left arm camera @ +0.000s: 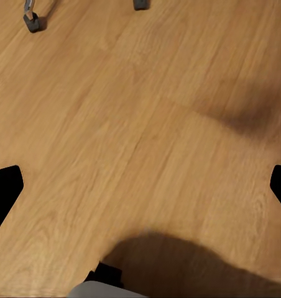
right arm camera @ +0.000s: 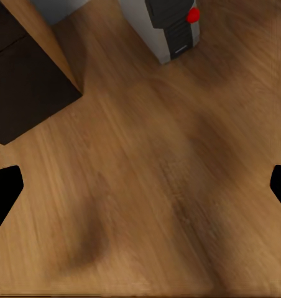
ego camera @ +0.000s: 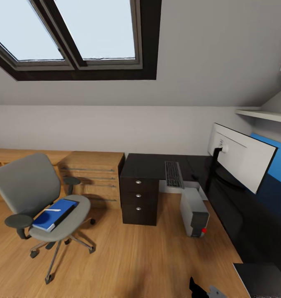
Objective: In the bedroom, organize the workspace by keeping the computer under the desk, ensuring the monitor is on the desk, placing the keyboard on the desk next to the monitor, placing the mouse on the desk next to the keyboard, moving the folder from the swivel chair onto the desk next to the mouse, stacking the notebook on top of the folder with the pen on top of the notebook, and positioning the swivel chair next to the desk.
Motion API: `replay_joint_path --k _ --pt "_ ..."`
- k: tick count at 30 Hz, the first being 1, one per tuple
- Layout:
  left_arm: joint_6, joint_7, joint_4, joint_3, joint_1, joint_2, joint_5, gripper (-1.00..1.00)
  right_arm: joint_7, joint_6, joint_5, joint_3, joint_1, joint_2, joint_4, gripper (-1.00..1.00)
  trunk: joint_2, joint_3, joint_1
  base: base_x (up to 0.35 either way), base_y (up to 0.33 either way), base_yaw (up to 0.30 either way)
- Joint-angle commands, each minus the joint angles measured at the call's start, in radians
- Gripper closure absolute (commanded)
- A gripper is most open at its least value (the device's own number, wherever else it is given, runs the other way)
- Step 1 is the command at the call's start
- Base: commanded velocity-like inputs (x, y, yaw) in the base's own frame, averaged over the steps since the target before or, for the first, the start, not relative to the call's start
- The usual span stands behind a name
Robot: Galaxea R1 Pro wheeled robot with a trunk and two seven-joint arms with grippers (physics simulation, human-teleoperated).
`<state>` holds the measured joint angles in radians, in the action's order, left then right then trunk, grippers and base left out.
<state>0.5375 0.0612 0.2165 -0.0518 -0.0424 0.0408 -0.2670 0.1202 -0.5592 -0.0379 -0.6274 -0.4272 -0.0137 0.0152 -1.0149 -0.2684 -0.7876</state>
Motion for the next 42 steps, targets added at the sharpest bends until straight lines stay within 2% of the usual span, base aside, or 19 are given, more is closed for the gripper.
replay_joint_path --k 1,11,29,42 --pt "0.002 0.003 0.000 -0.005 -0.001 0.001 0.006 -1.00 0.008 -0.004 -0.004 -0.006 -0.001 0.000 0.002 -1.00 -0.001 -0.001 0.000 -0.187 -0.019 0.000" --pt "0.004 0.003 0.000 -0.005 -0.001 -0.001 0.006 -1.00 0.009 -0.004 -0.002 -0.006 -0.001 0.000 0.002 -1.00 -0.001 -0.001 0.000 -0.078 -0.003 0.000" --pt "0.004 0.003 0.000 -0.005 -0.001 -0.001 0.006 -1.00 0.009 -0.004 -0.002 -0.006 -0.001 0.000 0.002 -1.00 -0.001 -0.001 0.000 -0.280 0.000 0.000" --pt "0.004 0.003 0.000 -0.005 -0.001 -0.001 0.006 -1.00 0.008 -0.003 -0.003 -0.006 -0.001 0.004 0.002 -1.00 -0.001 -0.001 0.000 -0.050 0.000 0.000"
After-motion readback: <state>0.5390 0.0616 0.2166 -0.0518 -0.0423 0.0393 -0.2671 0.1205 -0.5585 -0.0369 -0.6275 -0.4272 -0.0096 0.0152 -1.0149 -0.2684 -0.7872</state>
